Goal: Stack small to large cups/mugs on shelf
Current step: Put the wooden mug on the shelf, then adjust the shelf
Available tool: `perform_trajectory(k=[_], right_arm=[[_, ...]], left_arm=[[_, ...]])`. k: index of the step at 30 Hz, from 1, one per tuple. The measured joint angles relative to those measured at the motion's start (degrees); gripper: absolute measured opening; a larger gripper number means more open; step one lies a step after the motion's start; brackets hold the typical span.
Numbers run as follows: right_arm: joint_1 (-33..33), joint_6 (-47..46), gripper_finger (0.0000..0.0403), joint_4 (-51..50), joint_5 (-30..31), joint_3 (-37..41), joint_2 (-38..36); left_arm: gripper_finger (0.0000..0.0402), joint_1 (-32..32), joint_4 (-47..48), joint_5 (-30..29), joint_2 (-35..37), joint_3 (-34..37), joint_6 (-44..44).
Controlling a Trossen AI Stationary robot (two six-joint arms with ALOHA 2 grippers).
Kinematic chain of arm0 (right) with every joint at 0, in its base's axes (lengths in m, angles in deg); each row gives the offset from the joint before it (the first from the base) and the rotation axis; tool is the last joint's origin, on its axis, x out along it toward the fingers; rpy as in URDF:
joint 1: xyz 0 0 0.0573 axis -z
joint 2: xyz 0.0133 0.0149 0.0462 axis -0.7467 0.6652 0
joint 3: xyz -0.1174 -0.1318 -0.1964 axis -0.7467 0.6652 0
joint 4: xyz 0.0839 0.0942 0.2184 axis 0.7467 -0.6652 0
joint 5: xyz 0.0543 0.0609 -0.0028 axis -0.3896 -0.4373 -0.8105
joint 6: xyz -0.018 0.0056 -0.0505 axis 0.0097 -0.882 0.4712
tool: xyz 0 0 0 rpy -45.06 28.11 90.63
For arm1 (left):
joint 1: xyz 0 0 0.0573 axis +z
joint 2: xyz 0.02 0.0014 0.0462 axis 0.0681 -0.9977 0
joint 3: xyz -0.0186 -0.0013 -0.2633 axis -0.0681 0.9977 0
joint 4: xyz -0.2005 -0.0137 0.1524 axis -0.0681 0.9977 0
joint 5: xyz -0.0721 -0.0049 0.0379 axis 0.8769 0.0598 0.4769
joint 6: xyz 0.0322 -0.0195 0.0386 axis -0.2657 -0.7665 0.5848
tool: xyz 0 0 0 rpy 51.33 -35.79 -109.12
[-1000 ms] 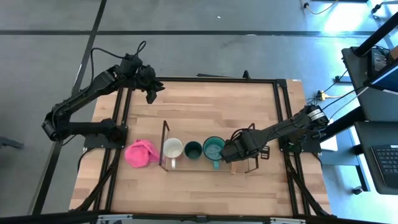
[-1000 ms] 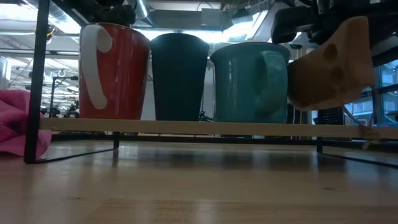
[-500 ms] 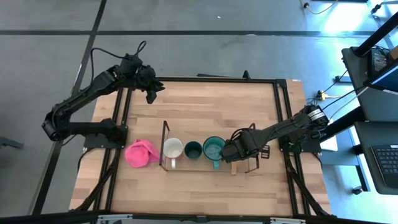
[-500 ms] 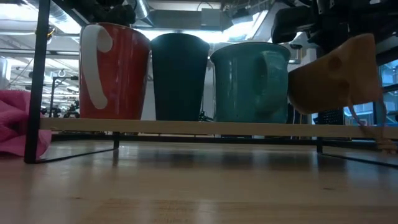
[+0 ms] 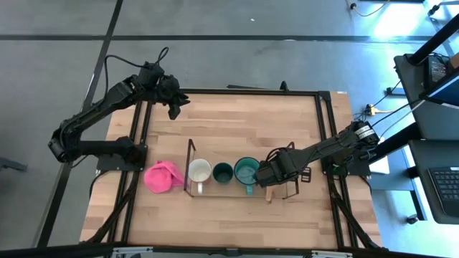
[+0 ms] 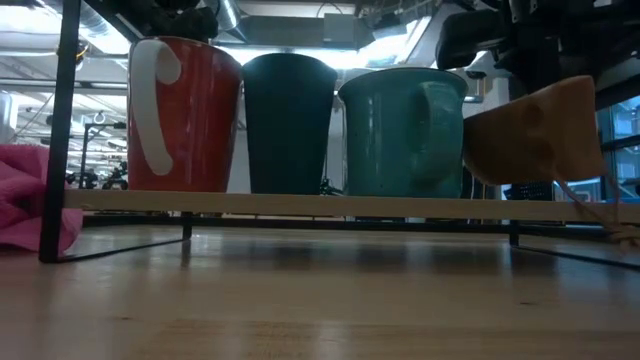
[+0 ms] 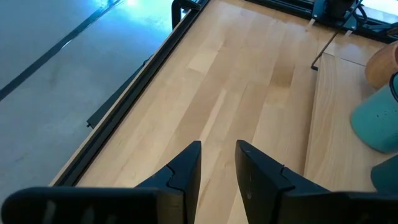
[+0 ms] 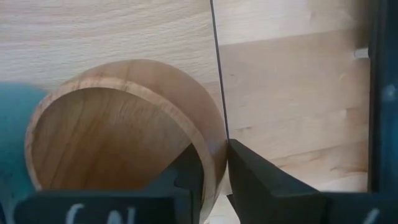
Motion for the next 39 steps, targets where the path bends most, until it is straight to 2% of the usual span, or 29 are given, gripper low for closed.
perform_trajectory(k=[11, 25, 34, 39], right_arm=[[0.0, 0.3, 0.0075, -0.1, 1.5, 0.0, 0.0], [0.3, 0.5, 0.0152, -0.3, 1.6, -0.1, -0.1], [0.3, 0.6, 0.0134, -0.7, 5.5, -0.1, -0.1], [0.3, 1.8, 0.0116, -1.3, 11.3, -0.1, -0.1]], left_arm=[[0.0093, 0.0, 0.0, 0.0, 0.0, 0.0, 0.0], [0.0093, 0.0, 0.0, 0.0, 0.0, 0.0, 0.0], [0.0093, 0.0, 0.0, 0.0, 0.0, 0.0, 0.0], [0.0093, 0.0, 0.0, 0.0, 0.0, 0.0, 0.0]])
